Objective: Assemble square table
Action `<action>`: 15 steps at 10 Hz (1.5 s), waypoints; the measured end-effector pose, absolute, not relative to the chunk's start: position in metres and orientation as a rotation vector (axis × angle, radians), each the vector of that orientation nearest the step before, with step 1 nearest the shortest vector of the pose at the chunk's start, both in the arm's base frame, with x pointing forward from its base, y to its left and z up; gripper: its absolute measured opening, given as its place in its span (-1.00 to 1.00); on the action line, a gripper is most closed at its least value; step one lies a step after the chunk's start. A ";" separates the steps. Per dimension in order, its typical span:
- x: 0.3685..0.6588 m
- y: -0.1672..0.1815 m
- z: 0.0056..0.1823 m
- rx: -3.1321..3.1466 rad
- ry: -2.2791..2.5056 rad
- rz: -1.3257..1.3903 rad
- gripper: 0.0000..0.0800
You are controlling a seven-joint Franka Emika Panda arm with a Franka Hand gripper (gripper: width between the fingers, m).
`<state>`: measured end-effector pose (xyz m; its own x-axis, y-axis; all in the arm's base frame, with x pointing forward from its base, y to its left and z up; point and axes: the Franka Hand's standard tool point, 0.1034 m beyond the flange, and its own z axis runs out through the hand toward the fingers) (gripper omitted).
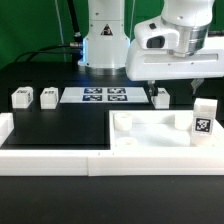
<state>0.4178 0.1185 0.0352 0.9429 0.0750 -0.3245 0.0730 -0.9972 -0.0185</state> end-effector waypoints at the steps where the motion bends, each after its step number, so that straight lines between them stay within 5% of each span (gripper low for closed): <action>1: 0.416 0.119 0.035 -3.068 -0.111 0.636 0.62; 8: 0.386 0.105 0.020 -2.837 0.004 1.439 0.62; 15: 0.379 0.098 0.005 -2.827 0.179 1.482 0.54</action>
Offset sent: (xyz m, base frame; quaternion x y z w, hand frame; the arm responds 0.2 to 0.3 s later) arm -0.0149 -0.0245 -0.0082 -0.0155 -0.3087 0.0137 0.9509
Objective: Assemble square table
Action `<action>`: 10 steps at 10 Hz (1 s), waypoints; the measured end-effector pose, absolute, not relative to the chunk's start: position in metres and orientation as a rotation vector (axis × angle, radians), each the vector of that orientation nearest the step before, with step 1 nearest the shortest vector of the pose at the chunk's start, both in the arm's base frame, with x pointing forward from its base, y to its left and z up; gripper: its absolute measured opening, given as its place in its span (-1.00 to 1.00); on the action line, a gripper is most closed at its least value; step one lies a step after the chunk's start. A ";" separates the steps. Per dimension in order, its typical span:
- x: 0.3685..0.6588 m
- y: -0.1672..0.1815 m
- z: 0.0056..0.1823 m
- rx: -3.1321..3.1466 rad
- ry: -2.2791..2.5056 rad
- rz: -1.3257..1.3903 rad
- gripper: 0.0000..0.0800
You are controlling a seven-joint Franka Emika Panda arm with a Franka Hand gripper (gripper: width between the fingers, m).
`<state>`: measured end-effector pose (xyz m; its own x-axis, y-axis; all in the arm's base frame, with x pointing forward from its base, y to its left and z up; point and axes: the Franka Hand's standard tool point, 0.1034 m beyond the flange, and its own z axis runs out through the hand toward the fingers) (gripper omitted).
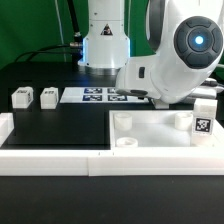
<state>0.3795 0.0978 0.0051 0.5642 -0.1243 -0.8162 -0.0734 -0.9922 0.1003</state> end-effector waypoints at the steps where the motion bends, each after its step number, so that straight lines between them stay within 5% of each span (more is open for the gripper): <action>1: 0.380 0.097 0.005 2.730 -0.175 -1.431 0.54; 2: 0.380 0.096 0.005 2.731 -0.178 -1.431 0.08; 3: 0.380 0.096 0.005 2.731 -0.180 -1.432 0.08; 4: 0.380 0.095 0.005 2.732 -0.182 -1.432 -0.27; 10: 0.381 0.093 0.005 2.734 -0.192 -1.434 -0.27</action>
Offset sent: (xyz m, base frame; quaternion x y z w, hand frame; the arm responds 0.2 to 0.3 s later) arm 0.0000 0.0000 0.0000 0.0000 0.0000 0.0000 1.0000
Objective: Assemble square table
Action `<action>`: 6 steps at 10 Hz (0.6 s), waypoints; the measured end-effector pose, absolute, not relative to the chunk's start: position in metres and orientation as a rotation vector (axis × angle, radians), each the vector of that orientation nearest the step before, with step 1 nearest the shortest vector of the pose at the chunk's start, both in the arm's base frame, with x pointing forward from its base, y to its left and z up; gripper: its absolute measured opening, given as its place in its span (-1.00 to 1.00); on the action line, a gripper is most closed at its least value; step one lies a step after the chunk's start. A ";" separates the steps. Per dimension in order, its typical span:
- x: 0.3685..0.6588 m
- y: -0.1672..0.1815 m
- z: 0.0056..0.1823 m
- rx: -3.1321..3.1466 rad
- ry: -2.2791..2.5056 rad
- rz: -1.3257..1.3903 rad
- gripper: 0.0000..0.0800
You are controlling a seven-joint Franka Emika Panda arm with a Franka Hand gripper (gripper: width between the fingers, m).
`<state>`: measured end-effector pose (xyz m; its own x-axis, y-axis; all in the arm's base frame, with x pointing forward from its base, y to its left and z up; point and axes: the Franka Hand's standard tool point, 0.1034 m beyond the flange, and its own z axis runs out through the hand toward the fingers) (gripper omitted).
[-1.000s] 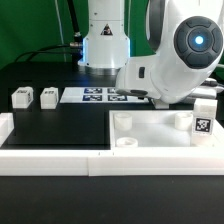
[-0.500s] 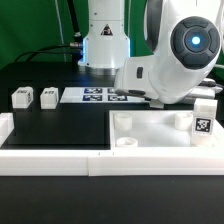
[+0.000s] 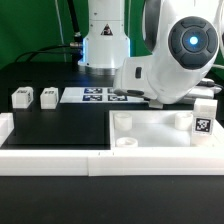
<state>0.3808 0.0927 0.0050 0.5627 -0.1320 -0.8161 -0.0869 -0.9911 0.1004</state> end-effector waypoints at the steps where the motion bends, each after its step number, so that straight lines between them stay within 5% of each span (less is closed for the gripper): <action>1: 0.383 0.088 0.013 2.730 -0.161 -1.463 -0.27; 6: 0.430 0.045 0.103 2.870 -0.186 -1.349 -0.27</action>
Offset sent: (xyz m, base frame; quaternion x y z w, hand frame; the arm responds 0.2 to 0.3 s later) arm 0.0237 -0.0309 0.0799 0.0601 0.0143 -0.0176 0.9979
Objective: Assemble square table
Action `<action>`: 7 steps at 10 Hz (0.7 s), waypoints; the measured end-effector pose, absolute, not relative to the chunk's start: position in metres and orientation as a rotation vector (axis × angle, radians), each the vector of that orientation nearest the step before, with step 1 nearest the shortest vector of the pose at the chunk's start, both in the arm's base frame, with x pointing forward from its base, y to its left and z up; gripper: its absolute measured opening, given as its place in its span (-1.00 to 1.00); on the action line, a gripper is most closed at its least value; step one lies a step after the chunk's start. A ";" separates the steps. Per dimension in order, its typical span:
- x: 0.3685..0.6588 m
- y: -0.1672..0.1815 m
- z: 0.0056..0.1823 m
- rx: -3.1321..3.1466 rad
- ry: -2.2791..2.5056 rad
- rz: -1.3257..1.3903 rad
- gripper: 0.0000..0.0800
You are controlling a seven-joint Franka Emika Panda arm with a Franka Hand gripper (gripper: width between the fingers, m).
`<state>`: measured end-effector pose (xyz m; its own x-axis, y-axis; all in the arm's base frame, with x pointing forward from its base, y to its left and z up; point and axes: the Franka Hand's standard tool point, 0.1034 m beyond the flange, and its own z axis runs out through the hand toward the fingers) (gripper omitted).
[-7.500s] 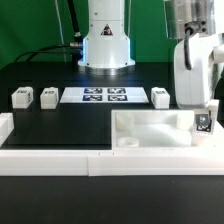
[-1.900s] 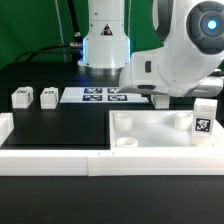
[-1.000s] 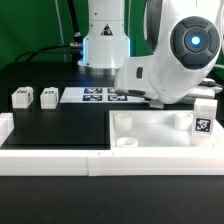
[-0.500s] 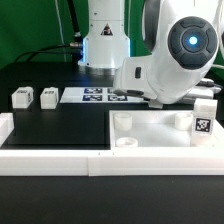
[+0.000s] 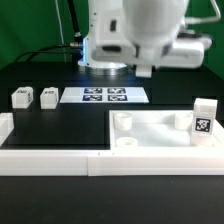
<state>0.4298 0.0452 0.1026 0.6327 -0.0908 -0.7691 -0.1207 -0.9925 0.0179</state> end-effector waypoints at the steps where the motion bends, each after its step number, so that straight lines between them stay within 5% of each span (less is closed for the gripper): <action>1: 0.431 0.045 0.097 -2.822 0.196 1.299 -0.27; 4: 0.446 0.047 0.096 -2.933 0.191 0.998 -0.27; 7: 0.526 0.030 0.131 -3.051 0.196 0.592 -0.26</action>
Offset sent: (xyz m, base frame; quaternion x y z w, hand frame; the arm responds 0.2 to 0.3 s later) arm 0.0000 0.0000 0.0000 0.0000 0.1296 0.0000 0.9916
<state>0.5259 0.0303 0.1310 0.9200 -0.1179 -0.3738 -0.1282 -0.9917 -0.0030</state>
